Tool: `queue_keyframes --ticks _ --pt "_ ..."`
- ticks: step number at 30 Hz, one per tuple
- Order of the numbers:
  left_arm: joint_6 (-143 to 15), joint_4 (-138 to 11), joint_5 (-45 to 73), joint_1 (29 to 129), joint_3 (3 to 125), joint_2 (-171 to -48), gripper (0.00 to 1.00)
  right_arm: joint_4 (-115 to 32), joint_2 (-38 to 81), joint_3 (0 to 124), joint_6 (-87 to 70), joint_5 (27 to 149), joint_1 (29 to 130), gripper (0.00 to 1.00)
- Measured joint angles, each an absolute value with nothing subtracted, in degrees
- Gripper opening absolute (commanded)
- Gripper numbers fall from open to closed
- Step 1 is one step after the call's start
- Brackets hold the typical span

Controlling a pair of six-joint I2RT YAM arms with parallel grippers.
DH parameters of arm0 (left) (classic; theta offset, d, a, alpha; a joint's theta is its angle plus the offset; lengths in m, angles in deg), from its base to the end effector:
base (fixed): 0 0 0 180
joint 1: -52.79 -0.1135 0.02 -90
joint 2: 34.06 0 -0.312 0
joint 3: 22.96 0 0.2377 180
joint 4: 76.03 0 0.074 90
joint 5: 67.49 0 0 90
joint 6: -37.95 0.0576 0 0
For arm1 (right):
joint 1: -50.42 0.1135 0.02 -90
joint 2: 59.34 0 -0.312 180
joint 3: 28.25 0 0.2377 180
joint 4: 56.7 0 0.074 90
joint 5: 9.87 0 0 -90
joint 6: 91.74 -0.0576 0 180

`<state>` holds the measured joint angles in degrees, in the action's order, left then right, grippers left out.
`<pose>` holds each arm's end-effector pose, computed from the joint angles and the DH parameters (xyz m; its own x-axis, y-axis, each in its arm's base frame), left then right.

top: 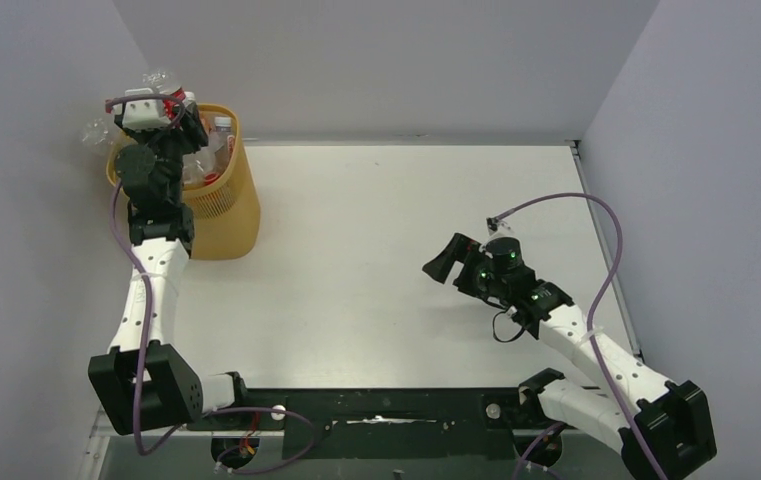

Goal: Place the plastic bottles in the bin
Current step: Place the plastic bottle in the trash bin.

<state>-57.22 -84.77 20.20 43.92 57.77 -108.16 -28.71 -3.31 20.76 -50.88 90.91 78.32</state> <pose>0.2943 0.0436 0.4759 0.2712 -0.0488 -0.9613 -0.0916 0.9929 -0.0762 0.1616 0.0977 0.2683 -0.7818 0.4268 -0.4547 -0.0058 0.7241 0.6897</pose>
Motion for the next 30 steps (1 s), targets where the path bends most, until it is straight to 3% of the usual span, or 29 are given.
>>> queue_keyframes --ticks 13,25,30 --pt "-60.4 -90.0 16.2 43.8 52.8 -106.3 0.56 -27.8 -5.3 21.9 -50.3 90.5 78.6 0.98" --pt "-61.1 -85.4 13.2 43.1 57.1 -114.0 0.85 -24.4 -5.1 27.1 -49.7 87.3 79.4 0.98" --pt "-61.7 -77.3 13.2 42.2 63.6 -114.5 0.85 -21.3 -3.5 30.9 -48.8 85.6 79.4 0.98"
